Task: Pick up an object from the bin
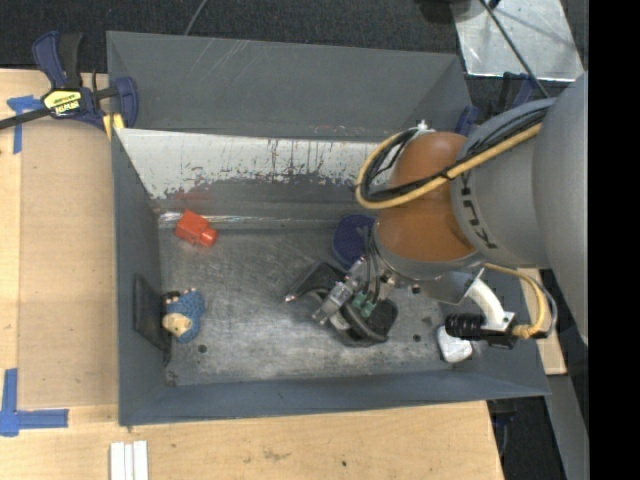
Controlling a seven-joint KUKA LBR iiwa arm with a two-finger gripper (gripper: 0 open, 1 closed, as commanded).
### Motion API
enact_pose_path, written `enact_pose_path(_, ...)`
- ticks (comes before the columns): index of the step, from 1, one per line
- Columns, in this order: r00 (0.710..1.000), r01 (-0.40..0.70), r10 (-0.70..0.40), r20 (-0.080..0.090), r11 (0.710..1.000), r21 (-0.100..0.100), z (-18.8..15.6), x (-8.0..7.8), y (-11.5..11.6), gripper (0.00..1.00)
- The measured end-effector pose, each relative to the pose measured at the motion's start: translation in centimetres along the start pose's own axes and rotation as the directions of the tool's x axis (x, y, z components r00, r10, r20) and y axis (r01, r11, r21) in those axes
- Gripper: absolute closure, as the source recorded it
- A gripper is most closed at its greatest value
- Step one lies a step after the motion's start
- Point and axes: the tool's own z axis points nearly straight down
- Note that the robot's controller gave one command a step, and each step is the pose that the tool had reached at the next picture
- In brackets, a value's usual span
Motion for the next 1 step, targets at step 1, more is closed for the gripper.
enact_pose_path(1, 1.0, 0.002, -0.002, 0.002, 1.0, -0.002, -7.17, -0.06, -0.04, 1.0)
